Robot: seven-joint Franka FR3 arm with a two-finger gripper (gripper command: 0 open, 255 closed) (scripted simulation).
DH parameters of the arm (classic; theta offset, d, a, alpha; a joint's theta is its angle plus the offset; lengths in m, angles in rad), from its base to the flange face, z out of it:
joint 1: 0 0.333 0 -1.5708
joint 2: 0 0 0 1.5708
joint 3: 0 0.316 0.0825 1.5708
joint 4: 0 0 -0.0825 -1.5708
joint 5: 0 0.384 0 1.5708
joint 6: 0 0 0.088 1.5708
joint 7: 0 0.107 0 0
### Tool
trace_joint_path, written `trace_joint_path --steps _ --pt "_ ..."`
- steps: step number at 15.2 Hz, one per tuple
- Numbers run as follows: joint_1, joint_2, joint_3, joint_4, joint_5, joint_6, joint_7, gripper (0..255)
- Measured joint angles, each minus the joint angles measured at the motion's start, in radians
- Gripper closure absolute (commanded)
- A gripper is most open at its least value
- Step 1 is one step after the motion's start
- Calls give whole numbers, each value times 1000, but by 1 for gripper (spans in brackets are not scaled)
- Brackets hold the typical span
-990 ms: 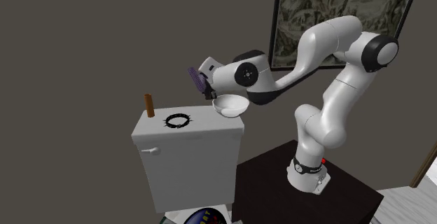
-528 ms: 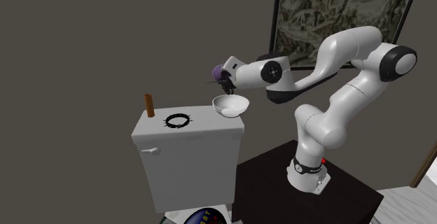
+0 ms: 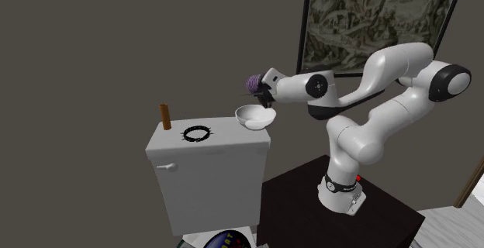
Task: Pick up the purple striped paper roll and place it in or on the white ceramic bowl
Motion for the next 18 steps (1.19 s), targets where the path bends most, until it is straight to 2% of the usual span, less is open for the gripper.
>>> trace_joint_path --steps 6,13,14,18 --pt "-8 8 -1 -61 -36 25 72 255" --pt "-10 15 -2 -68 -44 30 87 255" --pt "-10 15 -2 -68 -43 30 87 0" --pt "-10 16 -1 -67 -44 30 87 0"
